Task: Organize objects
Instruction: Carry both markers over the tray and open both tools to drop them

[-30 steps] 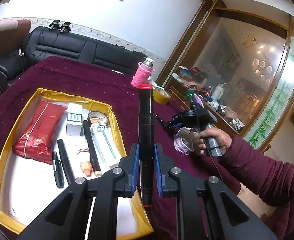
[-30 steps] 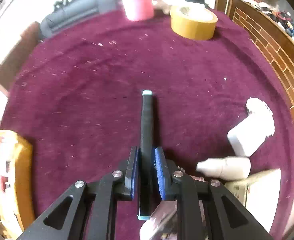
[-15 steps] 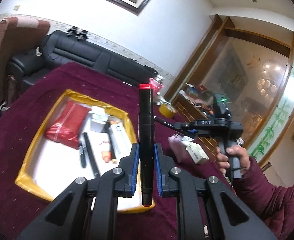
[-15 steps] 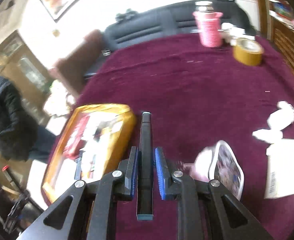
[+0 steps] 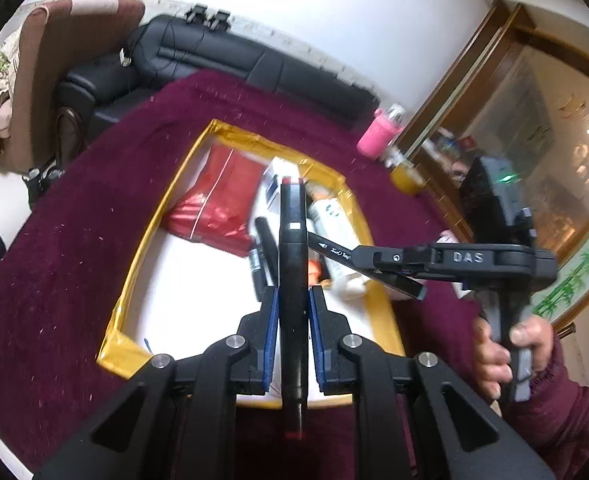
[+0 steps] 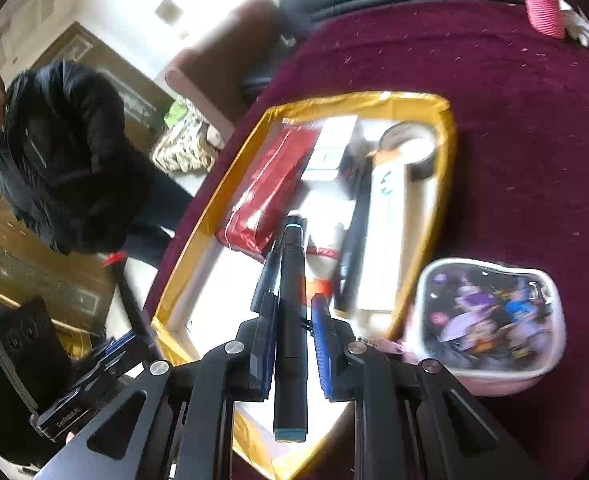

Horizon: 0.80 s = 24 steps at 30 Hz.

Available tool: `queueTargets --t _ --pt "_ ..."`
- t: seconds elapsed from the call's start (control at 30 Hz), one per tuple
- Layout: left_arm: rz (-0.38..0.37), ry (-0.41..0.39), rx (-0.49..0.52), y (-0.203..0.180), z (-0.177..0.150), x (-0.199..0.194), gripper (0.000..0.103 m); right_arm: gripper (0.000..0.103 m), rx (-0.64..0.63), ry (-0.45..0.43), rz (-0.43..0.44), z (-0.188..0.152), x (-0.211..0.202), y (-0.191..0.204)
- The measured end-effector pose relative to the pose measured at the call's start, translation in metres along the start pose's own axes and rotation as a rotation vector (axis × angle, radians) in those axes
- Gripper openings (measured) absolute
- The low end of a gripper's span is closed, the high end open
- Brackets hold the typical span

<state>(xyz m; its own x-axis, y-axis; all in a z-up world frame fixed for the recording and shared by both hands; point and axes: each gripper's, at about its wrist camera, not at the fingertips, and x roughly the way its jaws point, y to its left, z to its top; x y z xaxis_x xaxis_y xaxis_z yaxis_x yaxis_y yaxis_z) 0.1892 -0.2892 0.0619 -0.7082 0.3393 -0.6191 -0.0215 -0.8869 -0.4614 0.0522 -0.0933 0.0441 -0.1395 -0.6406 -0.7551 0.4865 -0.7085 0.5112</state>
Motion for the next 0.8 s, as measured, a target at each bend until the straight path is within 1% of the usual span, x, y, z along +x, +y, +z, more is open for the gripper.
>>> queueTargets --t 0.13,0.3,0.47,0.6,0.73,0.77,0.8 --pt "0.032 0.066 -0.003 0.005 0.004 0.027 0.015 0.02 0.009 0.018 -0.013 -0.001 0.014 0.001" --pt "0.052 0.099 -0.021 0.011 0.005 0.042 0.015 0.02 -0.022 0.014 -0.051 -0.002 0.015 0.008" --pt "0.071 0.11 -0.044 0.015 0.004 0.048 0.015 0.02 -0.022 0.03 -0.048 -0.005 0.019 0.008" --pt "0.106 0.113 -0.044 0.015 0.008 0.054 0.015 0.02 -0.02 0.044 -0.052 -0.007 0.025 0.007" --pt "0.151 0.098 -0.043 0.015 0.014 0.059 0.015 0.02 -0.032 0.036 -0.055 -0.008 0.021 0.01" --pt "0.157 0.093 -0.048 0.015 0.015 0.06 0.015 0.02 -0.035 0.032 -0.055 -0.006 0.021 0.011" --pt "0.162 0.091 -0.057 0.017 0.016 0.061 0.022 0.02 -0.037 0.024 -0.054 -0.005 0.017 0.011"
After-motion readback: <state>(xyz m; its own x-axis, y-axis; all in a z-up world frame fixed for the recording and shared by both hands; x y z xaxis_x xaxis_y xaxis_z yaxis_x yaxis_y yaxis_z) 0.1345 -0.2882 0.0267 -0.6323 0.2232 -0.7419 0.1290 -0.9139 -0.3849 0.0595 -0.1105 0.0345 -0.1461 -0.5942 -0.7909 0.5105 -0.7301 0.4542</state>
